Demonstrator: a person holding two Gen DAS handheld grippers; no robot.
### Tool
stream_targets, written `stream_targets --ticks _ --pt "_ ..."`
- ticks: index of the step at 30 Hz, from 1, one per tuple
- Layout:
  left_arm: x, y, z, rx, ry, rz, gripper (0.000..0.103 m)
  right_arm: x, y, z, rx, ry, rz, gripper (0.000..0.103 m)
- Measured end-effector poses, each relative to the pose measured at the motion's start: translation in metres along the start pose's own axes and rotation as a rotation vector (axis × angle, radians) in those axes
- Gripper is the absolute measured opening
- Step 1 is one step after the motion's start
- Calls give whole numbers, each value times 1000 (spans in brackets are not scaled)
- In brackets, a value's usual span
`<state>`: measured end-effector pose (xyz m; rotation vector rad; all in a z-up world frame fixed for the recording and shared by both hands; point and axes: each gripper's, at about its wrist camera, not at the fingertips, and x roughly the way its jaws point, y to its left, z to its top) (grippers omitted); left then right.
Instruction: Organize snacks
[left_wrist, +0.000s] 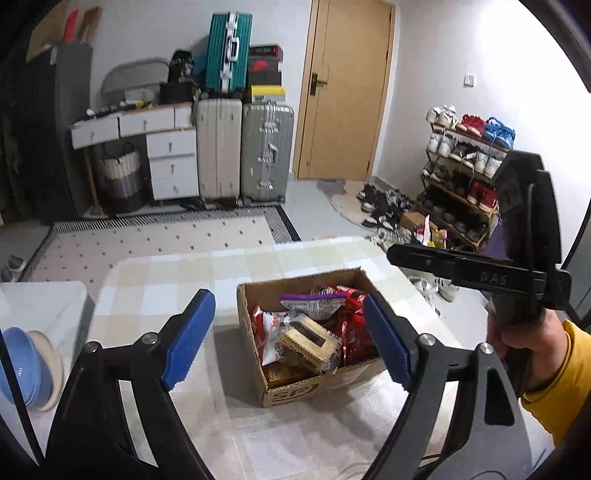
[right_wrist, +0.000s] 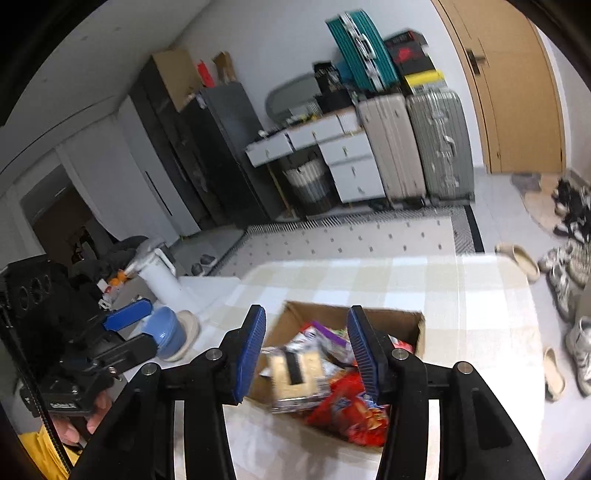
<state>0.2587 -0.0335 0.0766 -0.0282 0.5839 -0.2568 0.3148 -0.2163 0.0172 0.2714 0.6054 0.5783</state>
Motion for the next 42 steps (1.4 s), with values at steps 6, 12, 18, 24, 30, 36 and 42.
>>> stream_targets --ticks 6,12,18,24,30,36,42 --pt "-66 -16 9 38 -84 37 91 -55 52 3 -86 -98 12 52" --pt "-137 -35 12 89 -188 94 102 -110 95 -2 -148 -193 34 76" --pt "-195 -45 13 68 -266 131 102 -165 120 -23 -199 -326 38 97" --pt "-235 -47 4 43 -335 191 102 -199 128 -66 -276 -433 -1 102" --pt "-230 -45 -26 24 -348 220 102 -194 109 -118 -272 -466 -97 102" --pt "-165 -29 -78 3 -299 243 102 -158 66 -165 -216 -436 -176 102" --pt "-84 -7 -138 -32 -183 237 102 -121 30 -194 -178 -407 -225 102"
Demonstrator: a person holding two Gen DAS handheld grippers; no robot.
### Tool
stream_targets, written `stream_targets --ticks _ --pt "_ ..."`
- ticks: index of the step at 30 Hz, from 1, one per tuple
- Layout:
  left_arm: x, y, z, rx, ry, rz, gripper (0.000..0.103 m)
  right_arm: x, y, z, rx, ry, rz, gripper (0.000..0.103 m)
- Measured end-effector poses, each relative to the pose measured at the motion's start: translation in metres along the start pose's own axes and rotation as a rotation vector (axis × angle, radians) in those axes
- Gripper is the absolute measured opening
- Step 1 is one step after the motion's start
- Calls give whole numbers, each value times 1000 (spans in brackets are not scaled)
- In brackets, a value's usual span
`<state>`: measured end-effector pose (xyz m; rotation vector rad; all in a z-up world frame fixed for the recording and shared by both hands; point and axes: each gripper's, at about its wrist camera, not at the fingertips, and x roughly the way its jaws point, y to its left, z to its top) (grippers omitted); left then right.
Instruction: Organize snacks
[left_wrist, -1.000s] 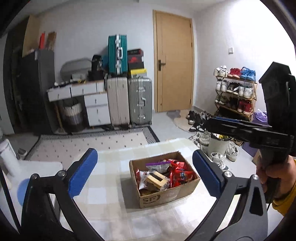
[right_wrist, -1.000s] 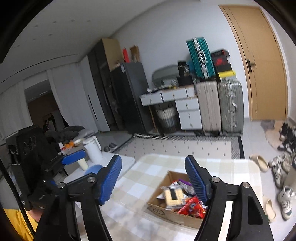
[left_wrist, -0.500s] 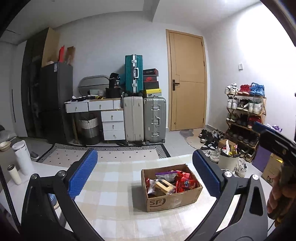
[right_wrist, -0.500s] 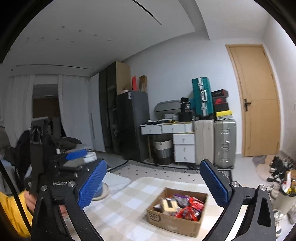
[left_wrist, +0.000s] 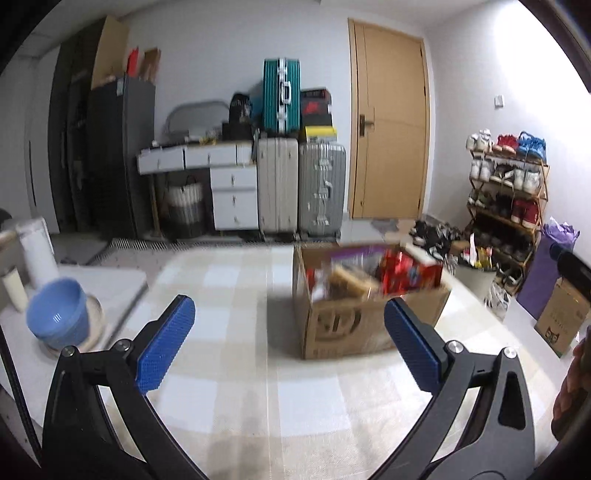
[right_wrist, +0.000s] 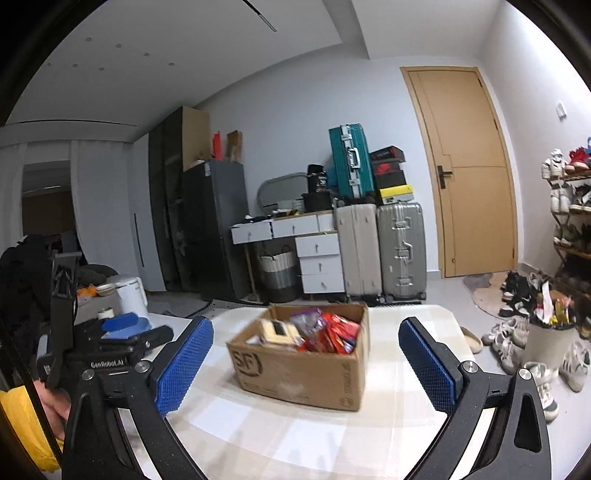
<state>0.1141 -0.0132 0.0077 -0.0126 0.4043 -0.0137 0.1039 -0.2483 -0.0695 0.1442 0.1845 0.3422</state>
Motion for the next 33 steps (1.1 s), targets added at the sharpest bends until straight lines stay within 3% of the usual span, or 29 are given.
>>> stream_targets --ticks 6,12,23,33 --pt "52 4 -43 -11 5 33 102 14 -3 -38 -39 0 -34 102" --pt "68 6 -65 -2 -43 33 102 22 -2 -61 -61 8 -40 102" --pt "72 3 -68 27 -8 21 100 33 5 -67 -100 55 -34 102" --pt "66 0 -70 51 -32 26 101 35 7 -63 -97 62 -25 102"
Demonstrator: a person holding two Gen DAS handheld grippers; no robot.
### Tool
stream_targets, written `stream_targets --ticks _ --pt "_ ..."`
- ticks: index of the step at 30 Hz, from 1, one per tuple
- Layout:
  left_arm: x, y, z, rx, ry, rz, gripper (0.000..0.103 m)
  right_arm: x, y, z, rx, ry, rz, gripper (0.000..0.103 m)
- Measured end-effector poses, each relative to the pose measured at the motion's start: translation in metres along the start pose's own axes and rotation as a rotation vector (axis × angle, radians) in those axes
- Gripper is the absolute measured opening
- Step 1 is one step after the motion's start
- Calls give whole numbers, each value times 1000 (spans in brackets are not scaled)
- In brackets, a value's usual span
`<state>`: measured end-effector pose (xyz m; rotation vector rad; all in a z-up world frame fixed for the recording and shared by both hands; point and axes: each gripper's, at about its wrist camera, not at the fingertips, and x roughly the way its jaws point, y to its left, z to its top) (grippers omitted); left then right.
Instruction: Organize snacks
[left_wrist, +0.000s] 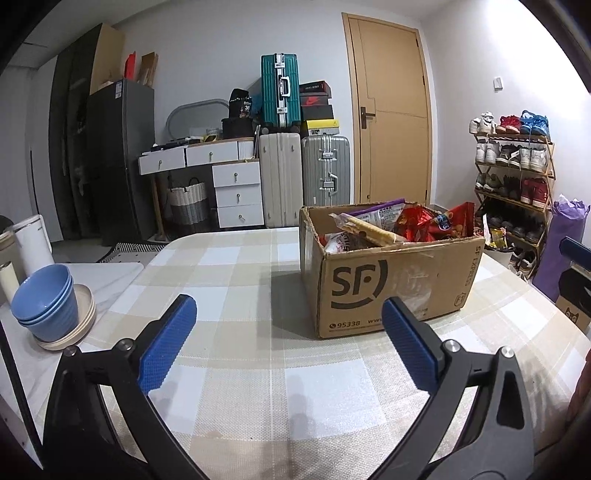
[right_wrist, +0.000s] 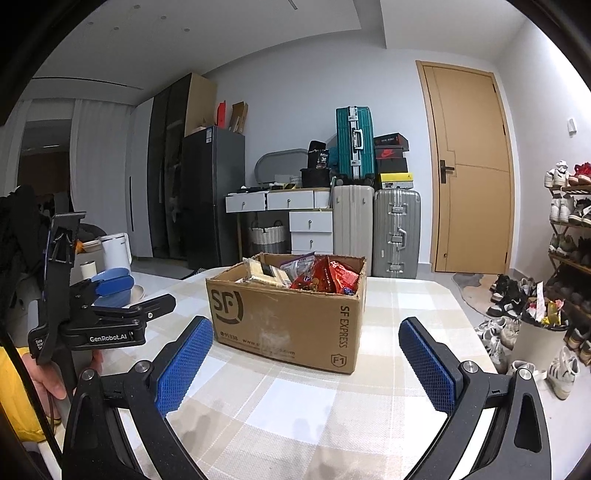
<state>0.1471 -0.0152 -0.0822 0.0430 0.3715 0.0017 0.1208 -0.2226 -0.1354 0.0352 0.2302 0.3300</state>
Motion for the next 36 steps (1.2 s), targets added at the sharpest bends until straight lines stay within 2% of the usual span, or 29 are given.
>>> stream_targets --ticks 36 --pt "-3 0 -4 -6 7 -4 102 5 -2 -4 13 19 2 102"
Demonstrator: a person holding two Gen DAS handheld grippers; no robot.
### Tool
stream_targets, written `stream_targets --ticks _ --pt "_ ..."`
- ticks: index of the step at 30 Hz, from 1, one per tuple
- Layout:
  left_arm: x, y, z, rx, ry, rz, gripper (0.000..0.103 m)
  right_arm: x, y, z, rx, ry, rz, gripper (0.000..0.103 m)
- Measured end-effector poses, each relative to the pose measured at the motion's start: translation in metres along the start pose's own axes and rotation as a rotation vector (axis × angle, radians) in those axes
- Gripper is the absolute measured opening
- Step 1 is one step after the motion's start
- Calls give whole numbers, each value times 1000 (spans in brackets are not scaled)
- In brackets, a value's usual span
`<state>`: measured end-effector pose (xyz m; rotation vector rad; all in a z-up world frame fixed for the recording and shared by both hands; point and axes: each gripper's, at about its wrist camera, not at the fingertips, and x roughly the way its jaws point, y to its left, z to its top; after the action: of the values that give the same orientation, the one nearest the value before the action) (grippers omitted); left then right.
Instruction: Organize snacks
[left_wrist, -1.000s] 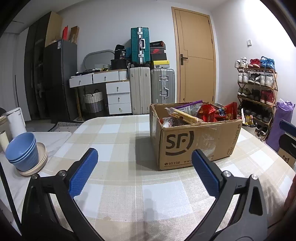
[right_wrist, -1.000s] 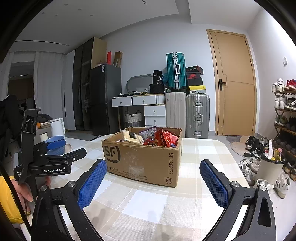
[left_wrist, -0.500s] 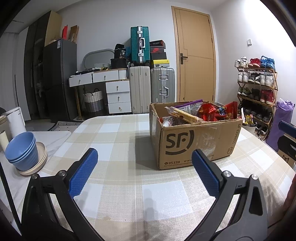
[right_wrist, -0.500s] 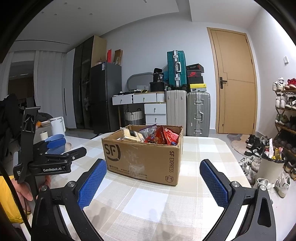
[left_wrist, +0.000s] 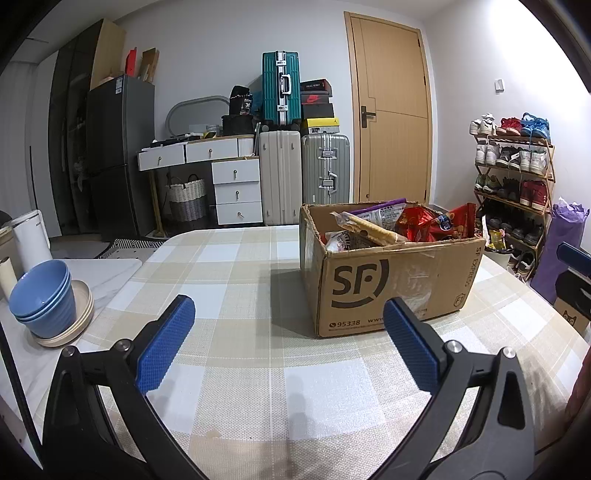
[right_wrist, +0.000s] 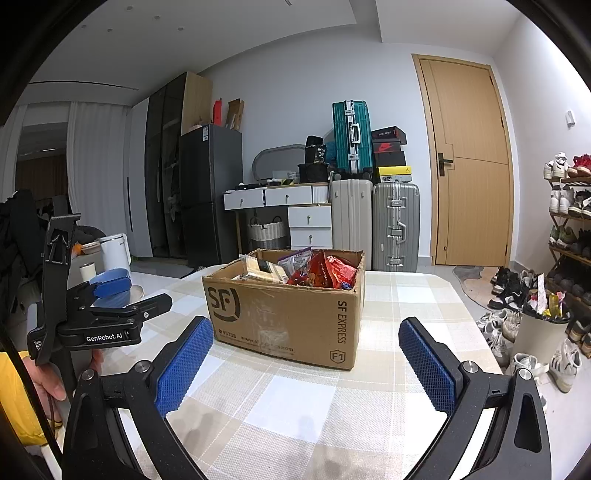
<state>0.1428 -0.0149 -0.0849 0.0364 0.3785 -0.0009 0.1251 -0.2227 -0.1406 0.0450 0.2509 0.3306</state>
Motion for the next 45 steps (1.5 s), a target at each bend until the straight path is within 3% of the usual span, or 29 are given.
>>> stream_targets --ticks 33,45 --pt "1 -1 -2 -19 6 -3 102 0 0 0 0 0 -4 102" --pt "3 3 -4 -49 7 36 102 0 1 -1 1 2 -5 102"
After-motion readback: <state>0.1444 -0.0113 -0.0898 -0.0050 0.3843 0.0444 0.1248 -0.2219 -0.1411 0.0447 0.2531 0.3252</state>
